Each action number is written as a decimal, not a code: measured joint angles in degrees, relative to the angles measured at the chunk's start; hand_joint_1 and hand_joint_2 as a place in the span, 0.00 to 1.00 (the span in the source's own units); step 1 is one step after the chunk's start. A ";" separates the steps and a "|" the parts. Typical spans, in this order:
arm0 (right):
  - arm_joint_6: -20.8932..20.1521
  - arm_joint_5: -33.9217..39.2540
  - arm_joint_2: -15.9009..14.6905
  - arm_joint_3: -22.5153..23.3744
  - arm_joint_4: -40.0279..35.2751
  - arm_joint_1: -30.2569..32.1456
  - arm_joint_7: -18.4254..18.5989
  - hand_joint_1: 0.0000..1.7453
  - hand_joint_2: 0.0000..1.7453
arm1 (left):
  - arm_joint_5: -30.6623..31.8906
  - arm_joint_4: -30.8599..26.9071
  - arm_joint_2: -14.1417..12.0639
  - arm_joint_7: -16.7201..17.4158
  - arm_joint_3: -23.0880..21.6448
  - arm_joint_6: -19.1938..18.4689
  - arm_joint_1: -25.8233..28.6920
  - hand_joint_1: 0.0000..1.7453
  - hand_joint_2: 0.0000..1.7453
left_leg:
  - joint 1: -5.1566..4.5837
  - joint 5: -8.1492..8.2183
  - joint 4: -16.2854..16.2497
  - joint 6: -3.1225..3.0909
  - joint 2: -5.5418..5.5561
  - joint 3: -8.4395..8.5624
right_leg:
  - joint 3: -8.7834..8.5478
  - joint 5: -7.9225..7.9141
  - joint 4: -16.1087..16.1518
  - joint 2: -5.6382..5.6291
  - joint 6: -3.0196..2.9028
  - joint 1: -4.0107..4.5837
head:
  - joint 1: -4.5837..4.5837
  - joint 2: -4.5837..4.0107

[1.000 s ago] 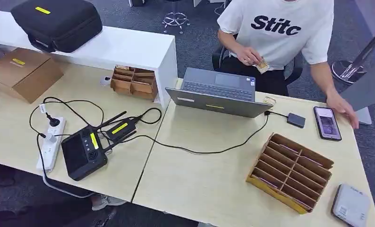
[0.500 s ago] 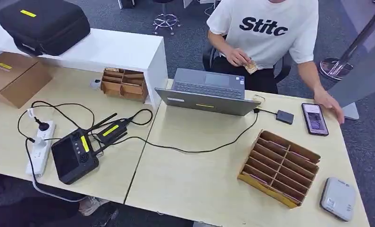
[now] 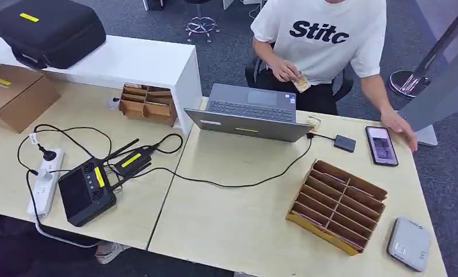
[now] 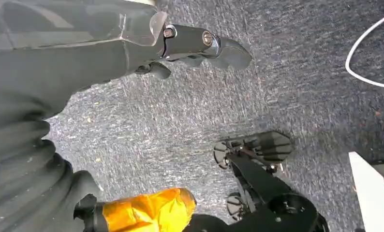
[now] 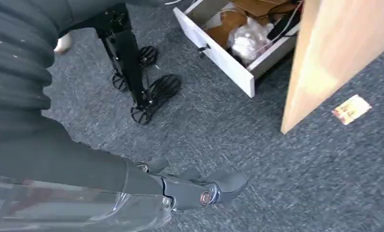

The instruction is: Pass the card to the sensor for recognition and then transmit it.

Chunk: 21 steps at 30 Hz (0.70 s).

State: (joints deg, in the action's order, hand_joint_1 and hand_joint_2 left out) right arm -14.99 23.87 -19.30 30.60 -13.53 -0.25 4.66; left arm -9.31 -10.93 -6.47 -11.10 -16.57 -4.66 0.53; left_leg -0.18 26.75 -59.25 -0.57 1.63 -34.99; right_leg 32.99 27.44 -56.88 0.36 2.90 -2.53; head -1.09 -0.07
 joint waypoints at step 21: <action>8.09 13.62 5.81 11.24 -2.63 -1.74 -14.90 0.00 1.00 | -3.80 0.61 -2.07 -3.98 -0.15 0.83 0.16 0.00 1.00 | 0.31 0.20 0.03 0.35 -0.07 0.42 | -0.44 0.23 -0.12 -0.07 -0.40 0.33 | 0.00 0.00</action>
State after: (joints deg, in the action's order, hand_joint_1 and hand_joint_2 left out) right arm -6.90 37.49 -13.49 41.84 -16.16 -1.99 -10.24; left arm -13.12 -10.32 -8.54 -15.08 -16.72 -3.82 0.68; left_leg 0.14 26.96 -59.22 -0.22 1.55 -34.56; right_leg 32.55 27.68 -57.00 0.29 2.51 -2.20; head -1.09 -0.07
